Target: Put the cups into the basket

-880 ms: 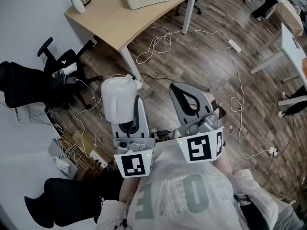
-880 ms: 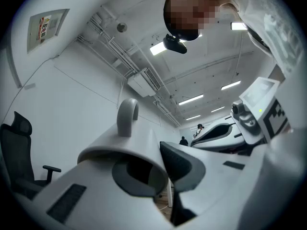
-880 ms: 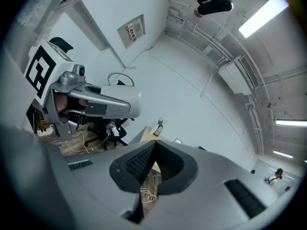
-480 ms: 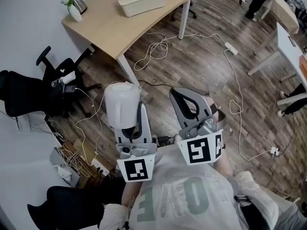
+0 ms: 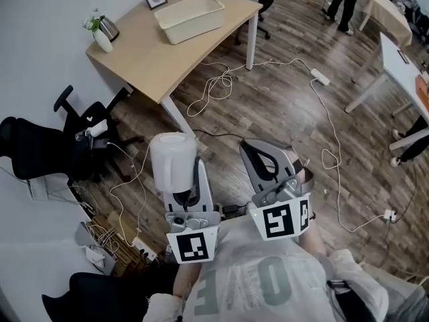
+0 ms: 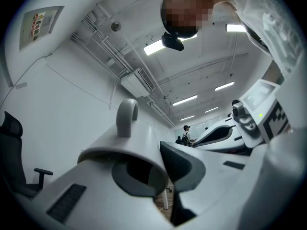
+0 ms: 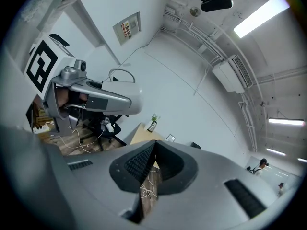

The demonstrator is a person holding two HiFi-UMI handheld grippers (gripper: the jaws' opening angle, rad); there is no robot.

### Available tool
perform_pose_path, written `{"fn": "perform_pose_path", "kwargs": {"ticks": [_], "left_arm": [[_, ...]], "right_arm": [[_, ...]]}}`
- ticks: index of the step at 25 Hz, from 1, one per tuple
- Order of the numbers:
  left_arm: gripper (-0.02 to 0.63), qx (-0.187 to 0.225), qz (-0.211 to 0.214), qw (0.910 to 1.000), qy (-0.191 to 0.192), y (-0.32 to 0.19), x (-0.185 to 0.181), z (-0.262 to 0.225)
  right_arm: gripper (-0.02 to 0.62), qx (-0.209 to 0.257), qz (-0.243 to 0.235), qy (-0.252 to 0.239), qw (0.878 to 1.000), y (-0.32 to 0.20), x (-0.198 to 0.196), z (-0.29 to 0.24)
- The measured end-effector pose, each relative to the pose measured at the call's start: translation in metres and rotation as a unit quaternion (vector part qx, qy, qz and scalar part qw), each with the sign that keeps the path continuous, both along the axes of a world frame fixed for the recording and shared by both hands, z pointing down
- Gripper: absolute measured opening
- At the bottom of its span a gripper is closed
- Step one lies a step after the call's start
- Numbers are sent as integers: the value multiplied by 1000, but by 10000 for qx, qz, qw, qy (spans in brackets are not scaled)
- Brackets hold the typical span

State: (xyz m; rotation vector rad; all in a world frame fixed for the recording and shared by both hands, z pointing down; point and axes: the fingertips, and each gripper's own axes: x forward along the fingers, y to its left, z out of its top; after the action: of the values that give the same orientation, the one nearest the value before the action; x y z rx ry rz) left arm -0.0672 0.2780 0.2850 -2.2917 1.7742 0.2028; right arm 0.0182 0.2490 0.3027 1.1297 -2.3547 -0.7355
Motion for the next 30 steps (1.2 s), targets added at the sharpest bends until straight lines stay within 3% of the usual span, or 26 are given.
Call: {"fn": "perform_pose_path", "kwargs": {"ticks": [8,16,24,30], "left_arm": [[44,-56,-4,10000,-37,-8,30,8],[44,-123,-99,9999,-40,-9,67,29],[44,-239,-133,9996,-93,-31,61,32],[44,-381,-73,9991,-143,-81,27,43]], "right_arm": [[-2,33,91,21,10000,3,37,7],[-2,-254,12,166,9995,5,78,35],[-2,-467,-36,212,9987,-18,77,42],[-2,-519,-20,184,9985,-68,42,49]]}}
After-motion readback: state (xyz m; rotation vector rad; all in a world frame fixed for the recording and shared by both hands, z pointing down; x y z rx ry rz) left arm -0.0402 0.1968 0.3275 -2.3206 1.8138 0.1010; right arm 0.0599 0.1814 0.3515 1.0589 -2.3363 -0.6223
